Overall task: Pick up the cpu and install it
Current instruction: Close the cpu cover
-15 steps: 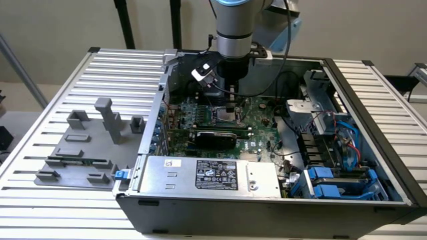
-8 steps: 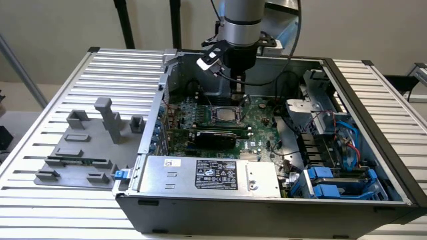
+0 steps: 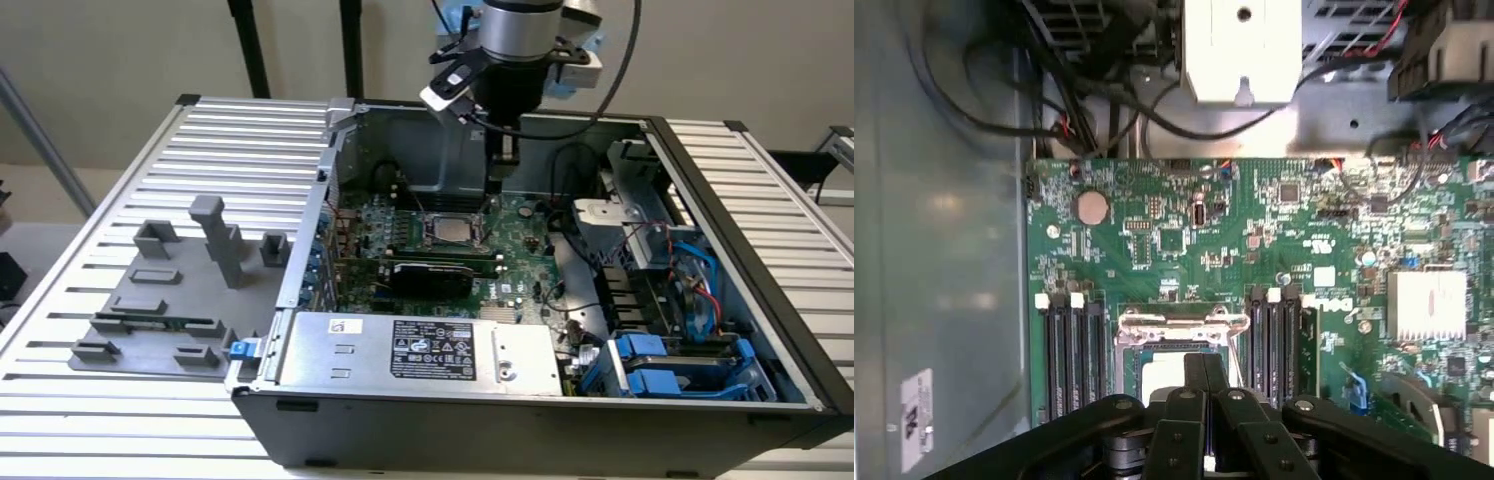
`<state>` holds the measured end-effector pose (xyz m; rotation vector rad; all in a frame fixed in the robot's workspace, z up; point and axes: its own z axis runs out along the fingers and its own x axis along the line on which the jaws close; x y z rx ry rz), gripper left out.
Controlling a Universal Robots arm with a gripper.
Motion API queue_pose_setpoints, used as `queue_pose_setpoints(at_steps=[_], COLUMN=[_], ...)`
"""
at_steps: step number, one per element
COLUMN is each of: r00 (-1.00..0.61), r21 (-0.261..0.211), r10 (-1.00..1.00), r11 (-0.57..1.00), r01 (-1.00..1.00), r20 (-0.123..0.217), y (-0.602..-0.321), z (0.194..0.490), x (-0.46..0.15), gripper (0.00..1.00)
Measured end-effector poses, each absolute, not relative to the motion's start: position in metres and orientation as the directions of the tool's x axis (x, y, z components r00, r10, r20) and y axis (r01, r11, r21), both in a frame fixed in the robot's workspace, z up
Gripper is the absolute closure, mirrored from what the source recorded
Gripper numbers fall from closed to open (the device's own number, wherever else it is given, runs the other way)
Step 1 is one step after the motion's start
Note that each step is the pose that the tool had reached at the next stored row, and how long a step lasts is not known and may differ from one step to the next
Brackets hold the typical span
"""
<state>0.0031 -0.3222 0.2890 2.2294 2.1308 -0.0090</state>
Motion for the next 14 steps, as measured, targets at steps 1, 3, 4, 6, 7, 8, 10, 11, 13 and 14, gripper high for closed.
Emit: queue_pose_setpoints(at_steps=[1, 3, 4, 6, 7, 8, 10, 11, 13, 14], r00=[0.046, 0.046, 0.046, 0.046, 0.045, 0.046, 0.045, 0.045, 0.045, 0.045], r21=[0.036, 0.034, 0.033, 0.033, 0.033, 0.033, 0.033, 0.033, 0.033, 0.033], r10=[0.998, 0.998, 0.998, 0.998, 0.998, 0.998, 0.998, 0.998, 0.998, 0.998], r11=[-0.044, -0.044, -0.044, -0.044, -0.044, -0.044, -0.044, -0.044, -0.044, -0.043], r01=[0.998, 0.998, 0.998, 0.998, 0.998, 0.998, 0.998, 0.998, 0.999, 0.999], r20=[-0.044, -0.044, -0.044, -0.044, -0.044, -0.044, -0.044, -0.044, -0.044, -0.044], y=[-0.322, -0.323, -0.323, -0.324, -0.325, -0.326, -0.327, -0.327, -0.328, -0.328], z=[0.291, 0.293, 0.293, 0.293, 0.293, 0.292, 0.289, 0.287, 0.283, 0.282], x=[0.008, 0.017, 0.021, 0.029, 0.033, 0.036, 0.038, 0.038, 0.038, 0.038], gripper=[0.89, 0.89, 0.89, 0.89, 0.89, 0.89, 0.89, 0.89, 0.89, 0.89])
